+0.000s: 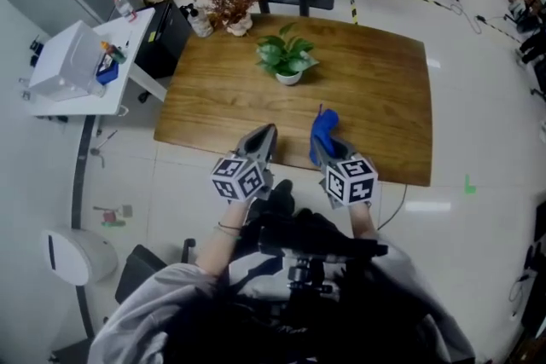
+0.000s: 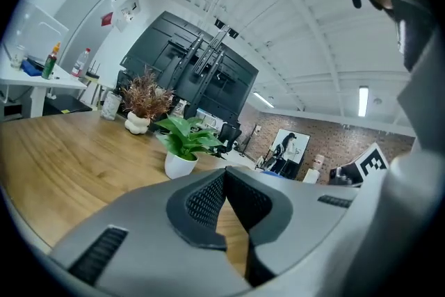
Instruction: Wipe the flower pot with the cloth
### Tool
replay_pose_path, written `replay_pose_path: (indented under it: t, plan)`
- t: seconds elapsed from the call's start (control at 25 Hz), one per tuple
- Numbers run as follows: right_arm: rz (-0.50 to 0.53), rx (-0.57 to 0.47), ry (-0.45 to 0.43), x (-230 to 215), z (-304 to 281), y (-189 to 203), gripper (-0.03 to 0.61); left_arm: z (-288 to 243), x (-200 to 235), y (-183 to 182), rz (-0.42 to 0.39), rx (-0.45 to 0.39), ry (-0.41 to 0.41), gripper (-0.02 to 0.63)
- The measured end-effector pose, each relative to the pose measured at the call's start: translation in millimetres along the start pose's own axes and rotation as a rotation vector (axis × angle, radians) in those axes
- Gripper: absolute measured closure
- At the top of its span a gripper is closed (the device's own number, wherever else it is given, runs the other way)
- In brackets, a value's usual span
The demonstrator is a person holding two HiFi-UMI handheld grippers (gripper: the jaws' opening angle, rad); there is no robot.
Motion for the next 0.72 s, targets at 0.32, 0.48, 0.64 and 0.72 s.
replay_pose_path:
  t: [0.32, 0.48, 0.64, 0.72]
  plan:
    - [0.023, 0.006, -0.039, 20, 7, 14, 0.525, 26, -8, 11, -0.014, -0.008, -0.021, 0.606]
    - [0.024, 0.013, -0.047, 27, 8, 16, 0.525, 33, -9, 14, -0.016, -0.003, -0.027, 0.606]
    - [0.032, 0.019, -0.051, 29, 13, 21, 0.525, 37, -12, 20, -0.007, -0.002, -0.033, 0.606]
    - [0.034, 0.02, -0.051, 30, 17, 24, 0.525, 39, -14, 23, -0.005, -0.001, -0.035, 0.606]
Point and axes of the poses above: the fingertips, and each gripper's own axes: z backward along the fingers, x to its left, y out of its underside, the point moved 5 cm from there along z, backward along the fingers, and after that the axes turned 3 degrees about -y, right-handed, at the moved point
